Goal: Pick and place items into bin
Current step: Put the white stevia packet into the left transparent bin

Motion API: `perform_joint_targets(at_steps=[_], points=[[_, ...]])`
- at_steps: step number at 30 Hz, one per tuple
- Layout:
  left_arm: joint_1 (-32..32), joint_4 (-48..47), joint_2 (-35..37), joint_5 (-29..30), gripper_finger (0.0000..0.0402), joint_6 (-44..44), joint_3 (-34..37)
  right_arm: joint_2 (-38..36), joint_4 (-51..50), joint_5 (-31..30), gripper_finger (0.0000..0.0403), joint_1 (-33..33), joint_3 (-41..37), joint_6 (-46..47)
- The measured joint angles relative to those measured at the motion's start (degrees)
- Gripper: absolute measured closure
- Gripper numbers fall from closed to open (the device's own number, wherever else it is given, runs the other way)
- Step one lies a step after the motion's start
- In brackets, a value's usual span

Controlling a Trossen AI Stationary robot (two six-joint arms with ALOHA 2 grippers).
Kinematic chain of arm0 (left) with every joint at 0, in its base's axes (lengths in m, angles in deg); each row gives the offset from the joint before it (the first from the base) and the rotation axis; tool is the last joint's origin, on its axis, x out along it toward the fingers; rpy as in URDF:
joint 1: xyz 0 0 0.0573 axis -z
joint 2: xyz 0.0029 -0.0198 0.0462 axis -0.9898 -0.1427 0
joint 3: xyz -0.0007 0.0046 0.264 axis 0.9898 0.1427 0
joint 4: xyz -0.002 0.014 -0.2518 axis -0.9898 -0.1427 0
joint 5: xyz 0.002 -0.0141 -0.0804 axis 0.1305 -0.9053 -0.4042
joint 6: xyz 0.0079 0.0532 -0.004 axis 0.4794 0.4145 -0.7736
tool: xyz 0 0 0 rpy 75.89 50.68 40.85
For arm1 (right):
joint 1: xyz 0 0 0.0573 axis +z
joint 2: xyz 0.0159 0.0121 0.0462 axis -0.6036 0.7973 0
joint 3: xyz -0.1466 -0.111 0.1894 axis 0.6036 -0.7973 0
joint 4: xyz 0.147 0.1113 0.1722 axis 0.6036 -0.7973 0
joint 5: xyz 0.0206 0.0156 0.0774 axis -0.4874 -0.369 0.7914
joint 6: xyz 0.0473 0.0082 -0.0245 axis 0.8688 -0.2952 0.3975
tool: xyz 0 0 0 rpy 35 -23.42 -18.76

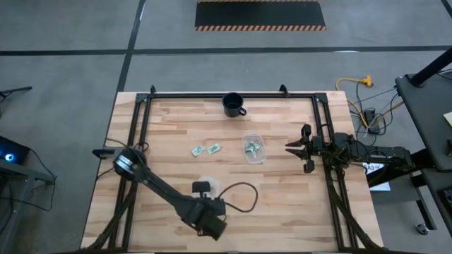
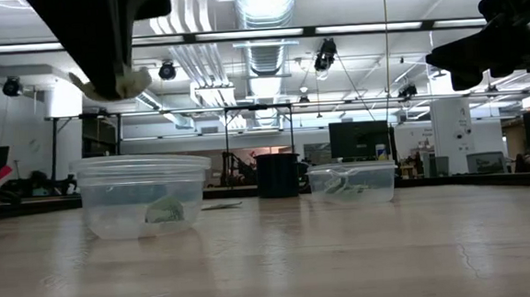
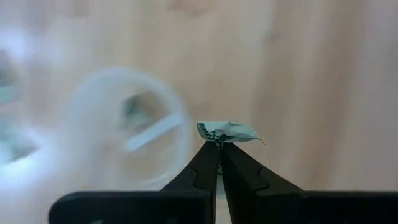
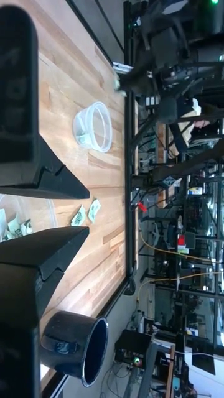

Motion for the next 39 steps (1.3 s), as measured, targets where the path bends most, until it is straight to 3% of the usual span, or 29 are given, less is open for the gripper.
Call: perform_joint_targets(at_steps=[4, 8, 19, 29, 39], points=[[0.0, -15.5, -5.8, 4.3, 0.0401, -1.5, -10.5, 0.0, 0.0, 0.0, 0.033, 0.0, 0.0, 0.0], [0.0, -18.8, -7.4, 8.3, 0.0401, -3.3, -14.3, 0.0, 0.0, 0.0, 0.033, 0.0, 0.0, 0.0], [-1.3, -18.8, -7.5, 12.6, 0.0401, -3.6, -10.3, 0.0, 0.0, 0.0, 0.033, 0.0, 0.0, 0.1], [-2.7, -18.8, -7.5, 12.4, 0.0401, -3.5, -4.8, 0.0, 0.0, 0.0, 0.033, 0.0, 0.0, 0.0], [-3.5, -18.8, -6.8, 11.1, 0.0401, -3.1, -3.9, 0.0, 0.0, 0.0, 0.033, 0.0, 0.0, 0.1]])
